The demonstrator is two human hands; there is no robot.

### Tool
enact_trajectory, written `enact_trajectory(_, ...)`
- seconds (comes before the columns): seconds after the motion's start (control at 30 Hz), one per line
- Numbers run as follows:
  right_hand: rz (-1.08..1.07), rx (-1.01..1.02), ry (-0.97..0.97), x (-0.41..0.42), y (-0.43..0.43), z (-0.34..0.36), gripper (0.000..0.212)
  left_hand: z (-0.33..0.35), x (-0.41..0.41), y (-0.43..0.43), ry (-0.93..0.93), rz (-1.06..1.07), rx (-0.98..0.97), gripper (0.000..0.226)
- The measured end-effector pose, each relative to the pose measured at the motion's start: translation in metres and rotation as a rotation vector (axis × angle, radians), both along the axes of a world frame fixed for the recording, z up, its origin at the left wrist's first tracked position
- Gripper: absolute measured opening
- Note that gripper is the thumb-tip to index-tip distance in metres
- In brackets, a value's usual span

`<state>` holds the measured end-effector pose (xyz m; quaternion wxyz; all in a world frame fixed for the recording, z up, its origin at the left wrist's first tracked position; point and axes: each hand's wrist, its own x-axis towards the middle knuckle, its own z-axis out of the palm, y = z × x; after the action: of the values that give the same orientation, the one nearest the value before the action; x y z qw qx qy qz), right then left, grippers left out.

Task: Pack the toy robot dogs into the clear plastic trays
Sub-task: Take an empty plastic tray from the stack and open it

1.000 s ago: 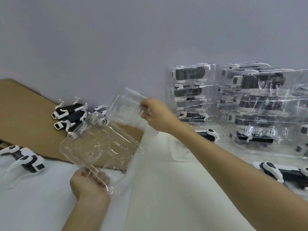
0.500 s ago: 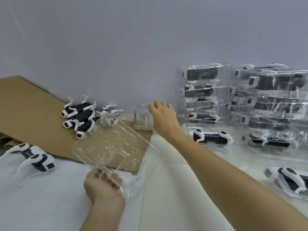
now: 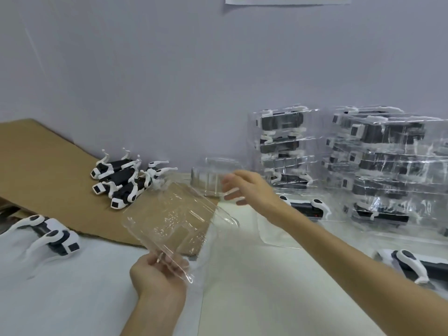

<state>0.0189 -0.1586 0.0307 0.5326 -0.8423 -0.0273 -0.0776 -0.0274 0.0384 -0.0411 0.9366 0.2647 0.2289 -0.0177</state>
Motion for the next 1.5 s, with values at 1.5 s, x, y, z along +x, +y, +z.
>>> enact_trajectory(1.5,-0.226,0.361,-0.083,-0.152,-0.073,-0.075,0.043,0.019,0.037,-0.022,-0.640,-0.175,1.847,0.021)
